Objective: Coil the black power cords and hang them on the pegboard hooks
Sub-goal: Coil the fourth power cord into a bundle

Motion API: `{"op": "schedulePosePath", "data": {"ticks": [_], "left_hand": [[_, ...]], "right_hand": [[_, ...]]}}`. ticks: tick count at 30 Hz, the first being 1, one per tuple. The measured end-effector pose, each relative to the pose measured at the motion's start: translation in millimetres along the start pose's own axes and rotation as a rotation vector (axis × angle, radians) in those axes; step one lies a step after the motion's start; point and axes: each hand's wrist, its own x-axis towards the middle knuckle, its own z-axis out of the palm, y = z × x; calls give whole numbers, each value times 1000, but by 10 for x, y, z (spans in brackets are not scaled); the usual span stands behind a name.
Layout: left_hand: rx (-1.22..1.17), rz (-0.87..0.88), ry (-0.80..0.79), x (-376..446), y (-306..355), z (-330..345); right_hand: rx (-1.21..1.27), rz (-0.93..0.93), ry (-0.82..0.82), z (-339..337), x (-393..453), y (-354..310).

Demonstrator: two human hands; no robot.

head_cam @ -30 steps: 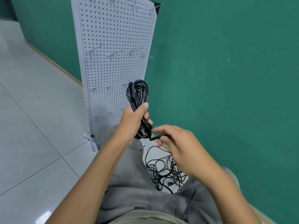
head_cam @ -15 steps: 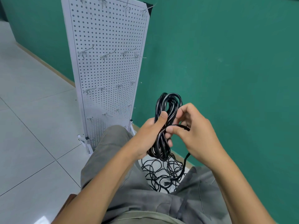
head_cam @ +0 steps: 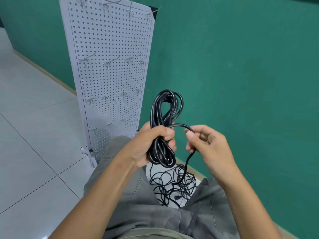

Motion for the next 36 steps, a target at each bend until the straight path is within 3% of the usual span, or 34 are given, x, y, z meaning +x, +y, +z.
{"op": "schedulePosePath", "data": {"ticks": [3, 6, 11, 15, 22, 28, 36], "left_hand": [[22, 1, 74, 3, 25, -40], [52, -56, 132, 19, 0, 20], [292, -160, 163, 47, -106, 131], [501, -114, 44, 53, -228, 230], [651, 8, 29, 98, -242, 275], [409, -41, -69, 56, -239, 282], [35, -177, 29, 60, -349, 298]], "right_hand": [[183, 61, -12, -15, -60, 137], [331, 11, 49, 48, -83, 159], [89, -141, 126, 67, -15, -17], [-120, -152, 246, 91, 121, -99], [-43, -170, 290, 191, 213, -120], [-49, -107, 238, 190, 298, -101], [126, -10, 142, 138, 331, -42]]}}
